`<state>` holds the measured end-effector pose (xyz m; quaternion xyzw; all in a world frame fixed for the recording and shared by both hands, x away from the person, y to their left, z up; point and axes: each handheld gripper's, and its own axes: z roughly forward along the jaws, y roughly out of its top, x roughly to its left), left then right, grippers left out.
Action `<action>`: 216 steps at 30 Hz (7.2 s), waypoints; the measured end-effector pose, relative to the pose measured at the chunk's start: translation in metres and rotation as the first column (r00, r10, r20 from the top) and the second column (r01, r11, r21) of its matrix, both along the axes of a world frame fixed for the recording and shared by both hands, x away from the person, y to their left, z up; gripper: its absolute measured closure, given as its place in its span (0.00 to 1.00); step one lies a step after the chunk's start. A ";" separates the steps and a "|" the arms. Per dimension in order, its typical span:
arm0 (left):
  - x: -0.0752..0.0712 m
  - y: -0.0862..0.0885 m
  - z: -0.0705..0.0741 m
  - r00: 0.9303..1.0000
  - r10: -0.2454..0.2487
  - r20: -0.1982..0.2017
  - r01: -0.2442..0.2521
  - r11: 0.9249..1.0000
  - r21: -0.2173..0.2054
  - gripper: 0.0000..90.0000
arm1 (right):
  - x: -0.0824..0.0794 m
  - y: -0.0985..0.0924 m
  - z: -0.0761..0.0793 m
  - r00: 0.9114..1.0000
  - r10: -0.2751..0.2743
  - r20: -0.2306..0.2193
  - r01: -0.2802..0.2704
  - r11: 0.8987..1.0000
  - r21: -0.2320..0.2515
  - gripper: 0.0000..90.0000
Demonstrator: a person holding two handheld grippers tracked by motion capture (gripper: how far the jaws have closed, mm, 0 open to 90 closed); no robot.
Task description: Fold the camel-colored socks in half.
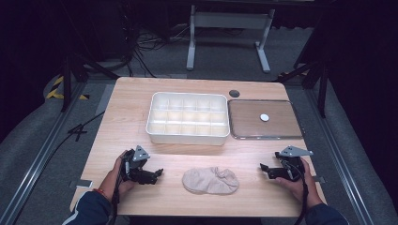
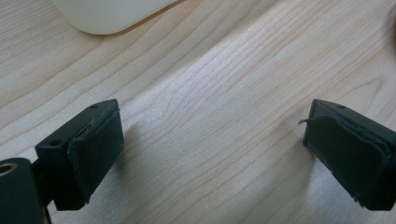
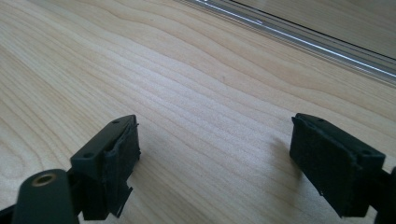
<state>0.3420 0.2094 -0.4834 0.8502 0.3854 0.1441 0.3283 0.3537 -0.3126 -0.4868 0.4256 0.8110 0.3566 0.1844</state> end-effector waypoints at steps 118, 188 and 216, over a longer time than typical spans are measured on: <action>-0.024 -0.085 0.014 0.983 -0.169 -0.078 0.168 0.986 -0.020 0.68 | -0.031 0.219 0.010 0.831 0.554 0.041 -0.551 0.832 -0.064 0.82; -0.019 -0.101 0.035 0.969 -0.244 0.043 0.248 0.962 -0.119 0.91 | -0.003 0.201 0.017 0.862 0.505 0.036 -0.504 0.863 -0.023 0.76; -0.010 -0.112 0.046 0.962 -0.263 0.071 0.271 0.950 -0.153 0.91 | 0.003 0.156 0.015 0.890 0.455 -0.024 -0.456 0.889 -0.034 0.64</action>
